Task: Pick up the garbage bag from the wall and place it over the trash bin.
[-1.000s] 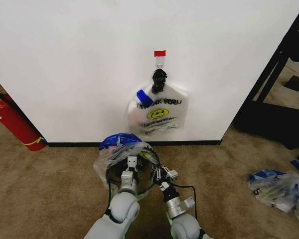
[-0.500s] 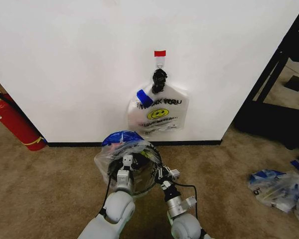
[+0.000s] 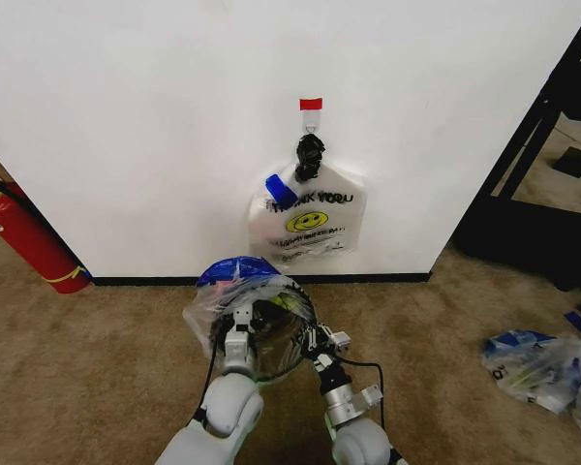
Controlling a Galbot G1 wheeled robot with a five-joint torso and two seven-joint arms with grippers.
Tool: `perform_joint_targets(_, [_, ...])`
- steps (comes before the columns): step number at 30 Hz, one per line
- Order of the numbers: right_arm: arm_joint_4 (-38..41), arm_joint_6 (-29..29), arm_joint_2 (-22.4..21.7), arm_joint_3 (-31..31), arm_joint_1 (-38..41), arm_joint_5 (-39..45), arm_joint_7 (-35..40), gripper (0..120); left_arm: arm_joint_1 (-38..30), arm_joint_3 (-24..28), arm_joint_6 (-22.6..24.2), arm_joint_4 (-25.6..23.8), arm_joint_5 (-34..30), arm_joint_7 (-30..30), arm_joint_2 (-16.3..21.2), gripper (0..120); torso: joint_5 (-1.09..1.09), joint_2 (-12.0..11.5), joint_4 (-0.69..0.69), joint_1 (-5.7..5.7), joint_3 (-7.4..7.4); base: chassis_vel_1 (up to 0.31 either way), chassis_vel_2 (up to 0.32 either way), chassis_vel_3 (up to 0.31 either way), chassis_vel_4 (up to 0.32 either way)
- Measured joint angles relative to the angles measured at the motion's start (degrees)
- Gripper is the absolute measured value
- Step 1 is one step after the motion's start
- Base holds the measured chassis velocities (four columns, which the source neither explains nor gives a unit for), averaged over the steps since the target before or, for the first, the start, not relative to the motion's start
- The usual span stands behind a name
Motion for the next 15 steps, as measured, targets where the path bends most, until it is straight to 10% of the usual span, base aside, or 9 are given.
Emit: perform_joint_targets(15, [-0.8,-5.02,3.34,0.86,3.47,5.44,11.96,0,9.3,-3.27,-1.76,-15.3,-2.77,13.18,10.28,46,0.0,0.0,0.0,0.0,0.0,0.0,0.0,0.0,0.0])
